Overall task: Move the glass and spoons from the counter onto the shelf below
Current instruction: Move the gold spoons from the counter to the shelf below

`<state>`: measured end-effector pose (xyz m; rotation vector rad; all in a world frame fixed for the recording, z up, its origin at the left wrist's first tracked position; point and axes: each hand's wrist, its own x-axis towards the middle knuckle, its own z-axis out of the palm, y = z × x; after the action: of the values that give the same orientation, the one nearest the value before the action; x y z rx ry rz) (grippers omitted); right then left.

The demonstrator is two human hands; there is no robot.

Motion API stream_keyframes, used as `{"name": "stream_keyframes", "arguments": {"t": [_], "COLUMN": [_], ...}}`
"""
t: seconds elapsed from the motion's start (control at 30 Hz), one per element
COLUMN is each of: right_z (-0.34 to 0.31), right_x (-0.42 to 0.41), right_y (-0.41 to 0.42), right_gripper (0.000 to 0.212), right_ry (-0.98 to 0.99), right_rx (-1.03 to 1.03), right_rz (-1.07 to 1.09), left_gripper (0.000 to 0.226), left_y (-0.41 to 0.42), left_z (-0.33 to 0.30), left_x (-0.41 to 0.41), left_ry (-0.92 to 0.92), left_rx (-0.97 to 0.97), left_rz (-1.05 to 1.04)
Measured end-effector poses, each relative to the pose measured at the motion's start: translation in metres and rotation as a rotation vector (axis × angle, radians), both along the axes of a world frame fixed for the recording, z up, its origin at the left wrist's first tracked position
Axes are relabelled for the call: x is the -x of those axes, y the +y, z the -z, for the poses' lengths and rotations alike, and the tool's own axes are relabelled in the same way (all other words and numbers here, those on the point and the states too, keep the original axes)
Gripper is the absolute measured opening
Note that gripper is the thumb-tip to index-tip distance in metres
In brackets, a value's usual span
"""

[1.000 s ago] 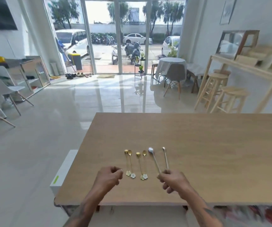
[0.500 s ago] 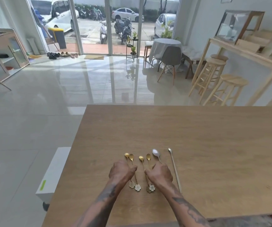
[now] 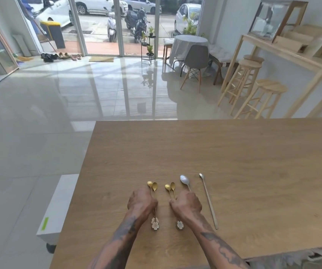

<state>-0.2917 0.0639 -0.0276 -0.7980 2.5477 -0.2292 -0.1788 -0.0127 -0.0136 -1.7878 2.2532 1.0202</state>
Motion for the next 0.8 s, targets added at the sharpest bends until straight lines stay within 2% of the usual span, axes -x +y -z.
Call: {"name": "stream_keyframes", "arguments": {"t": [0.1,0.2,0.3,0.37,0.47,0.6,0.8], "right_z": [-0.004,-0.009,-0.011,-0.011,-0.012,-0.017,-0.048], "right_x": [-0.001,-0.001,0.001,0.004,0.008,0.008,0.013], "right_y": [-0.002,0.000,0.005,0.010,0.017,0.028,0.039], "right_gripper": [0.021,0.022,0.027,0.035,0.039,0.034,0.028], "right_ry": [-0.002,-0.014,-0.059,-0.109,-0.183,-0.268,-0.297], "right_rx": [-0.024,-0.024,0.007,0.048,0.118,0.238,0.434], "right_rz": [-0.019,-0.057,-0.080,-0.074,-0.059,0.006,-0.022], "left_gripper": [0.020,0.008,0.034,0.038,0.036,0.031,0.020], "left_y": [0.000,0.004,0.011,0.015,0.016,0.016,0.023], "left_z": [0.000,0.001,0.004,0.003,0.004,-0.001,-0.029], "left_x": [0.001,0.002,0.002,0.001,-0.005,-0.017,-0.026], "left_ry": [0.002,0.015,-0.014,-0.006,0.075,0.195,0.415], "left_rx": [-0.014,-0.007,0.077,0.108,0.101,0.050,-0.002], "left_rz": [-0.013,-0.027,-0.032,-0.033,-0.051,-0.080,-0.195]}}
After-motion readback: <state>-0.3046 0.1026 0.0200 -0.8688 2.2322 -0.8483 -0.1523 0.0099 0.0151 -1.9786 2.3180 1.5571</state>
